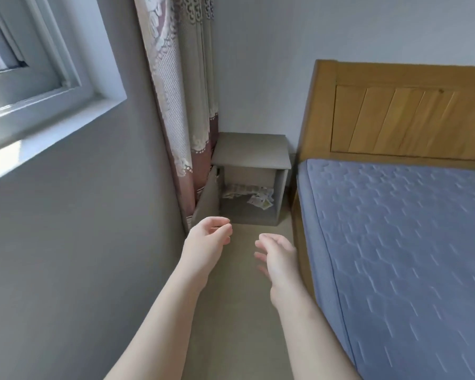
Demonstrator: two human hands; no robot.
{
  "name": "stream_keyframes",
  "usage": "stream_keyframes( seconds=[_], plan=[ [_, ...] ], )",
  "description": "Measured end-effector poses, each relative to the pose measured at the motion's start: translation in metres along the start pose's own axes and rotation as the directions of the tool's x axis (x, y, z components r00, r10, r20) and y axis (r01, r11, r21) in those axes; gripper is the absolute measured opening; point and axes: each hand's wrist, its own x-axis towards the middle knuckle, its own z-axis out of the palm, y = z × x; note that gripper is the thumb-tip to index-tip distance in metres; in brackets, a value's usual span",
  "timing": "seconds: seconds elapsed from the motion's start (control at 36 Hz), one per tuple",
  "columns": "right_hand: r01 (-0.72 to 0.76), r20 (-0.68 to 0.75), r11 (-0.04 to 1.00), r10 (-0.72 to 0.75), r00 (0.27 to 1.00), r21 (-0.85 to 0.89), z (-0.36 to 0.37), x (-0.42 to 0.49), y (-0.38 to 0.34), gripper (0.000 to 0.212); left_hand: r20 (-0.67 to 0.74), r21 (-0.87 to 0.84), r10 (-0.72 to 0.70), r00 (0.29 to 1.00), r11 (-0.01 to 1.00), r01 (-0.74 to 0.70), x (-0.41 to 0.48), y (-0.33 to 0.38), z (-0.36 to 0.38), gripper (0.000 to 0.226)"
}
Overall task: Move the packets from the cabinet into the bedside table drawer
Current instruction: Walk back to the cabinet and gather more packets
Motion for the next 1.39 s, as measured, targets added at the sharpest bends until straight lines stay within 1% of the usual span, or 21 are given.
stream_keyframes(
  seconds=[0.11,0.25,0.39,0.53,0.69,0.81,0.89,1.0,1.06,1.14,1.25,1.31,1.39],
  plan=[
    [-0.009,0.004,1.000,0.009,1.000,-0.010,0.001,0.067,-0.029,0.015,-0.018,0.005,-0.011,1.000,1.000,0.011,0.062,0.022,0.030,0.012],
    [-0.062,0.036,0.998,0.063,0.997,-0.031,0.004,0.139,-0.044,0.015,-0.077,-0.015,-0.067,0.995,0.998,0.066,0.138,0.026,0.056,0.013],
    [-0.077,0.004,0.996,0.077,0.997,-0.035,0.013,0.228,-0.060,0.015,-0.022,-0.021,-0.066,0.998,0.998,0.066,0.227,0.030,0.092,0.011],
    [-0.094,-0.003,0.992,0.094,0.996,-0.079,0.038,0.325,-0.080,0.011,0.002,-0.025,-0.064,0.998,0.998,0.064,0.340,0.039,0.116,0.011],
    [-0.116,-0.078,0.993,0.114,0.990,-0.027,0.052,0.437,-0.120,0.016,0.001,0.028,-0.088,0.996,0.996,0.088,0.465,0.058,0.139,0.012],
    [-0.169,-0.084,0.986,0.168,0.982,-0.012,0.056,0.497,-0.129,0.016,0.040,0.088,-0.123,0.992,0.989,0.119,0.522,0.057,0.161,0.011],
    [-0.202,-0.071,0.979,0.201,0.977,-0.011,0.062,0.545,-0.126,0.015,0.044,0.121,-0.157,0.987,0.981,0.151,0.563,0.050,0.179,0.011],
    [-0.257,-0.024,0.966,0.256,0.966,-0.039,0.073,0.614,-0.115,0.012,0.026,0.141,-0.204,0.979,0.970,0.199,0.617,0.030,0.200,0.011],
    [-0.279,-0.007,0.958,0.280,0.960,-0.065,0.075,0.651,-0.107,0.014,0.013,0.162,-0.224,0.974,0.962,0.219,0.646,0.014,0.212,0.011],
    [-0.296,0.015,0.945,0.301,0.954,-0.143,0.077,0.704,-0.083,0.015,0.011,0.206,-0.246,0.969,0.949,0.239,0.689,-0.018,0.225,0.012],
    [-0.296,0.018,0.925,0.309,0.951,-0.237,0.075,0.772,-0.029,0.010,0.021,0.268,-0.266,0.964,0.930,0.251,0.742,-0.080,0.243,0.012],
    [-0.305,0.014,0.905,0.324,0.946,-0.296,0.078,0.806,0.003,0.008,0.037,0.319,-0.272,0.962,0.915,0.246,0.767,-0.116,0.252,0.016],
    [-0.260,-0.002,0.902,0.276,0.961,-0.345,0.088,0.857,0.062,0.014,0.063,0.406,-0.275,0.959,0.885,0.227,0.804,-0.182,0.264,0.020]
  ],
)
